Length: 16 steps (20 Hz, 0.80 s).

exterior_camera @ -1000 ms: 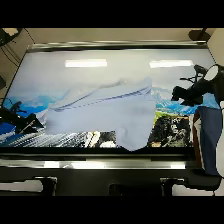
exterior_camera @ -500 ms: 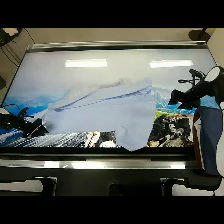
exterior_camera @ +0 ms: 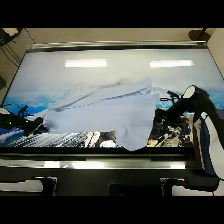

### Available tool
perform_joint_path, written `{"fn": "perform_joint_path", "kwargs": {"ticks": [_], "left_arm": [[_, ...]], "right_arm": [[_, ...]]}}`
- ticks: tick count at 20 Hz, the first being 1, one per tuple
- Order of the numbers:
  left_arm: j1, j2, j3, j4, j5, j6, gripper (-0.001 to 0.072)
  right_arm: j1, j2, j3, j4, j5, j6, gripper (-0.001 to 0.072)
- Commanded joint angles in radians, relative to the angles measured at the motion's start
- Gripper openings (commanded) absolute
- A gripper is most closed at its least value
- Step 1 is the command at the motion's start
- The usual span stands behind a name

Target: Fold the shirts.

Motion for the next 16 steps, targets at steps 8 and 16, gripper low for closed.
{"fn": "perform_joint_path", "kwargs": {"ticks": [8, 16], "left_arm": [[0.002, 0.028, 0.015, -0.032, -0.058, 0.047, 0.0042], [-0.042, 0.381, 0.603, -0.16, 0.145, -0.068, 0.0039]], "right_arm": [[0.026, -0.056, -0.108, 0.235, -0.272, -0.011, 0.0047], [0.023, 0.288, 0.465, 0.044, -0.45, -0.2, 0.0043]]}}
